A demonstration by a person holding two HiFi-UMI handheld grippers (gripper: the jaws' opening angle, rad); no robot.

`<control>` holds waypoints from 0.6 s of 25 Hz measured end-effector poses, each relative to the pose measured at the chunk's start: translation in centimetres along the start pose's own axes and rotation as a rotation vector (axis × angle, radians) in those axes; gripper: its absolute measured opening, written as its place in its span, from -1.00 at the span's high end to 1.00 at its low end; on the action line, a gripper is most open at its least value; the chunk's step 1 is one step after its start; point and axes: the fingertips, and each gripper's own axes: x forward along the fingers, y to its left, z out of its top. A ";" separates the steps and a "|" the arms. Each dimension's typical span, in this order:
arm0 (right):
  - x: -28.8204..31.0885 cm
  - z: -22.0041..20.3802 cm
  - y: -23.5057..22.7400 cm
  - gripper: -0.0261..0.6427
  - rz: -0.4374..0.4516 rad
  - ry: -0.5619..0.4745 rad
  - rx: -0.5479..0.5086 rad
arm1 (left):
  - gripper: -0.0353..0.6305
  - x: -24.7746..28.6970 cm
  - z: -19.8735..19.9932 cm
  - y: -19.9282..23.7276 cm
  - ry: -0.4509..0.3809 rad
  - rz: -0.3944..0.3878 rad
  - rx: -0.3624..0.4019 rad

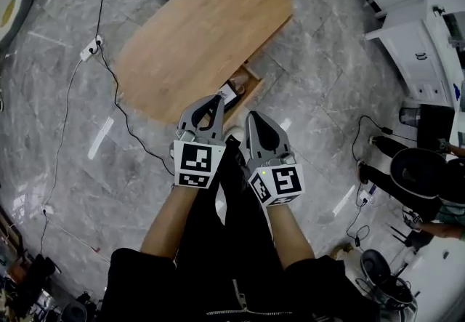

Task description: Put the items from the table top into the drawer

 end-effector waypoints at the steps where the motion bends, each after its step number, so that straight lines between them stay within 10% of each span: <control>1: -0.6 0.5 0.2 0.90 -0.011 -0.004 0.011 | 0.85 -0.6 0.5 0.0 0.005 -0.003 0.000; 15: -4.8 4.8 3.1 0.90 -0.049 -0.056 0.006 | 0.85 -6.7 2.8 -2.0 0.024 -0.064 0.027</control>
